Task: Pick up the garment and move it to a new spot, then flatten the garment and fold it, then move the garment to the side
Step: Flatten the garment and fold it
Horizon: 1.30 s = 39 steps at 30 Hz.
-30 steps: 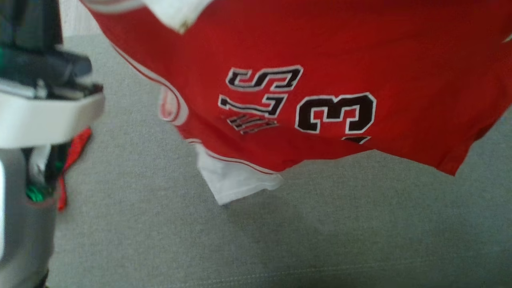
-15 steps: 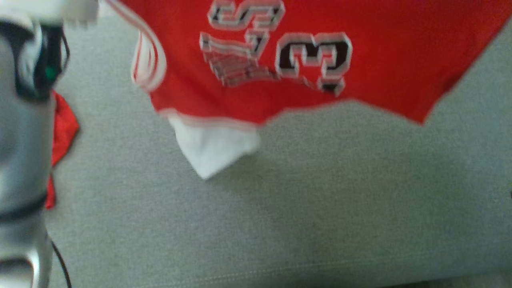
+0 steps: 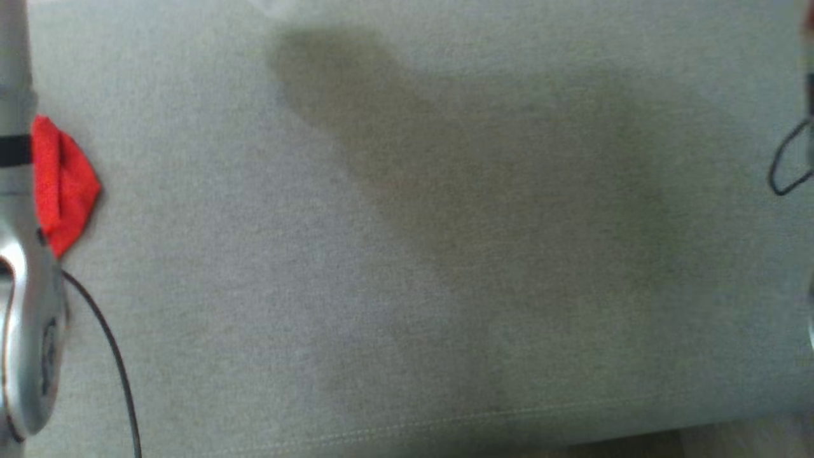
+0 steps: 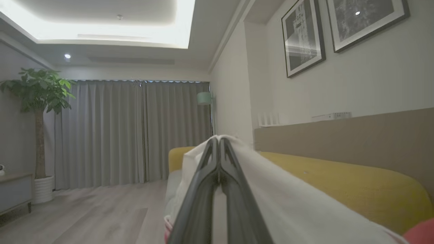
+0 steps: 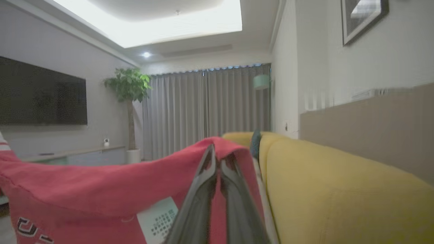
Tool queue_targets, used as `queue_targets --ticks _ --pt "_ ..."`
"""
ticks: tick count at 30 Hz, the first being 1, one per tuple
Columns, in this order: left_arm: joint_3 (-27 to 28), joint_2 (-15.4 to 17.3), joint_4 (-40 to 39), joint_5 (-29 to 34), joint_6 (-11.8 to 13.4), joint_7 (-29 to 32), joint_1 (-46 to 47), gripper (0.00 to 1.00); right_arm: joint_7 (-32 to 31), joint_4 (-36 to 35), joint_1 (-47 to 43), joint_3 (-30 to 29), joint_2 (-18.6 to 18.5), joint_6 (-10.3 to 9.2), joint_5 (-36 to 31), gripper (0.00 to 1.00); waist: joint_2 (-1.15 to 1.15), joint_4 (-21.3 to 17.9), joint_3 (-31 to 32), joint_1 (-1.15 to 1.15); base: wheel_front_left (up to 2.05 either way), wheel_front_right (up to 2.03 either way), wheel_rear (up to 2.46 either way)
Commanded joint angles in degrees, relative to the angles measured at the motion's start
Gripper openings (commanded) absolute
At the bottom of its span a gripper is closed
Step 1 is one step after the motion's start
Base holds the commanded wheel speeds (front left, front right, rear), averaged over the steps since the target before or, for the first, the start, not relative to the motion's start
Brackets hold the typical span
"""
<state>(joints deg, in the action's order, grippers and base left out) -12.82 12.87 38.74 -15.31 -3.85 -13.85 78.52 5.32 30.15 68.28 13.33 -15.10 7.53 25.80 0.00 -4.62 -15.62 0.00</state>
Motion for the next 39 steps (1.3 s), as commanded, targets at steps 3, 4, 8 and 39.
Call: queue_targets --ticks 3,4,8,39 --pt "1.0 0.2 4.8 -1.6 -0.7 -0.6 -0.1 0.00 1.8 5.4 1.9 4.0 2.1 -0.04 1.5 0.00 0.00 1.3 -3.0 0.00 0.00 0.00 0.00" --pt "1.2 -0.4 6.8 -2.2 -0.8 -0.7 -0.8 0.00 2.1 7.5 2.0 5.3 2.5 -0.04 2.1 0.00 0.00 1.6 -3.8 0.00 0.00 0.00 0.00" --pt "2.1 -3.0 13.0 -4.2 -1.3 -1.1 -4.9 0.00 3.7 14.8 1.2 9.9 3.3 -0.04 4.5 0.00 0.00 2.9 -7.1 0.00 0.00 0.00 0.00" --pt "17.5 -7.0 -24.4 -2.0 1.6 4.0 -69.8 0.00 5.5 2.1 -48.9 9.8 -6.2 -0.04 23.3 0.00 0.00 4.3 3.6 0.00 0.00 0.00 0.00"
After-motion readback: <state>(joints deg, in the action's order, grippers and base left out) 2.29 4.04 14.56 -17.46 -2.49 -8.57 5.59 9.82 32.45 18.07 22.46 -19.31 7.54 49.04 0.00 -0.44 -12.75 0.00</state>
